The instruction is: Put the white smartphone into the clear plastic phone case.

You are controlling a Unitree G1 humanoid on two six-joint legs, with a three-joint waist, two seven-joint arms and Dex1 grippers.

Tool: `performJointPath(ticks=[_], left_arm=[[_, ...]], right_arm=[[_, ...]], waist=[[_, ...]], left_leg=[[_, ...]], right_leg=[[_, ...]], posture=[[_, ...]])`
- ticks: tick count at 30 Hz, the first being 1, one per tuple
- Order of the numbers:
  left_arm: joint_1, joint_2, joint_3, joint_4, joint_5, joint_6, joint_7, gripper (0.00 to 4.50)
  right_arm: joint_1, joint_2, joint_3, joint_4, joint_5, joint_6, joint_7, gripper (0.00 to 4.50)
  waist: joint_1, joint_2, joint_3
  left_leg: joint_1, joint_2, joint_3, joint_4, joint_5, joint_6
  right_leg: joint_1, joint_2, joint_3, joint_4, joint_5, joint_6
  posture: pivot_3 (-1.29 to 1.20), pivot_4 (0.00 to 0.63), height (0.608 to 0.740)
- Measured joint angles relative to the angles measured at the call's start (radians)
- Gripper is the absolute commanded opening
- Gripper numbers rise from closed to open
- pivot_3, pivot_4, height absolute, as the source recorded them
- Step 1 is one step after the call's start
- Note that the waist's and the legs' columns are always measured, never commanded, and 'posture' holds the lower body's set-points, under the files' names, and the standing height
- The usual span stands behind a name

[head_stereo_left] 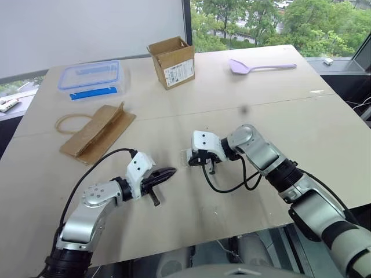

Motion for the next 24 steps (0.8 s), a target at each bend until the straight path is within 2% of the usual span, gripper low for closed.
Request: performJointPath(ticks=[10,14,19,24], left_arm=[[0.002,0.008,0.005,0.0,-0.007,0.001,0.0,0.06],[-0.006,0.008,0.006,-0.001,-0.012,0.001,0.0,0.06],[-0.011,0.01,0.01,-0.001,-0.017,0.005,0.007,0.06],[-0.023,0.004,0.008,-0.001,-0.017,0.017,0.018,0.06]], right_arm=[[0.004,0.019,-0.004,0.036,-0.012,-0.013,-0.002,0.03],[0.036,0.023,-0.049,0.019,0.018,0.018,0.001,0.03],[0.131,-0.006,-0.124,-0.127,0.093,0.096,-0.007,0.03],[0.146,-0.063,-0.223,-0.338,0.159,0.238,-0.06,0.03]], waist=[[0.0,0.006,-0.013],[0.0,0.005,-0.013],[0.004,0.006,-0.006],[0.005,0.005,0.002]], left_leg=[[0.002,0.0,-0.001,0.0,0.0,0.0],[0.001,0.0,-0.002,0.0,0.0,0.0],[-0.006,-0.001,-0.004,0.0,0.0,0.0],[-0.017,-0.001,-0.004,0.001,0.0,0.0]], right_leg=[[0.001,0.0,0.0,0.0,0.0,0.0],[0.001,0.0,0.0,0.0,0.0,0.0],[-0.004,0.0,0.001,-0.001,0.0,0.0],[-0.015,0.0,0.0,-0.001,0.005,0.0]], posture=[[0.0,0.15,0.74],[0.0,0.15,0.74],[0.0,0.15,0.74],[0.0,0.15,0.74]])
